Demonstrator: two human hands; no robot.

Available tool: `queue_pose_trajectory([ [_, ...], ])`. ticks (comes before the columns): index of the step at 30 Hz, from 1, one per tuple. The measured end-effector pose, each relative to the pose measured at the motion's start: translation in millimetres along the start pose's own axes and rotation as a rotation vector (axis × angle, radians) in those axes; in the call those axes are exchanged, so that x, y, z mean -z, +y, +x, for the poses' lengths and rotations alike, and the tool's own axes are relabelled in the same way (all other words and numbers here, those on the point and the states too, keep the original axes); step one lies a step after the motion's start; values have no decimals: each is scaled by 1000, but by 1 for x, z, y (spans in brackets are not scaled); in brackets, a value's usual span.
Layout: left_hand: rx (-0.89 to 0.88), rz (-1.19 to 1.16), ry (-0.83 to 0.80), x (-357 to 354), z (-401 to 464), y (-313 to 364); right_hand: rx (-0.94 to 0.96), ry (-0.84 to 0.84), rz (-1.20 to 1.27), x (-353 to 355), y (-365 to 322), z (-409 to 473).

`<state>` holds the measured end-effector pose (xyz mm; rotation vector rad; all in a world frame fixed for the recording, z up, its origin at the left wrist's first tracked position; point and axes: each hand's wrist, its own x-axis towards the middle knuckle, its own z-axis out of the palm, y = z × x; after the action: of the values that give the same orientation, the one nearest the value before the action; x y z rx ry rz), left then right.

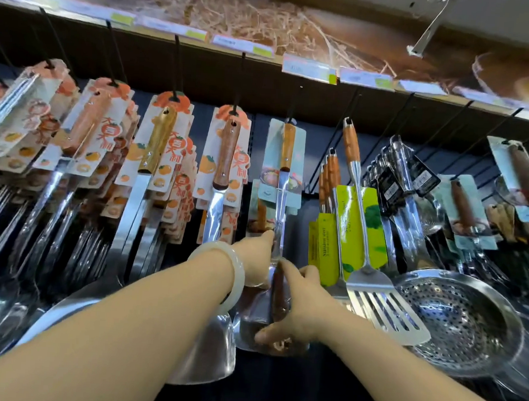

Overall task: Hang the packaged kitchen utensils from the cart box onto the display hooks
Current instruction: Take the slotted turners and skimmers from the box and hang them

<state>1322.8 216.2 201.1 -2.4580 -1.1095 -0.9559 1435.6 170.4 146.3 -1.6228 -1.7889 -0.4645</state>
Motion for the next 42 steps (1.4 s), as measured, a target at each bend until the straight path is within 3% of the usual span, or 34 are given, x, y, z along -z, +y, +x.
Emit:
queue_pose_trajectory([
  [5, 12, 120, -143, -11, -3, -4, -33, 57, -19, 2, 7, 8],
  [21, 81, 186, -135, -15, -11, -1, -101, -113, -149, 17, -1, 2],
  [24, -30, 296, 44, 3, -31, 7, -88, -13, -244, 26, -11, -17],
  [29, -226, 249, 240, 20, -59, 50, -137, 118, -509, 67, -9, -68],
  [36, -538, 8, 226, -10, -98, 172, -481, 65, -752, 136, 33, -180],
  [42, -723, -113, -4, -84, -153, 288, -805, -3, -810, 171, 97, -299],
])
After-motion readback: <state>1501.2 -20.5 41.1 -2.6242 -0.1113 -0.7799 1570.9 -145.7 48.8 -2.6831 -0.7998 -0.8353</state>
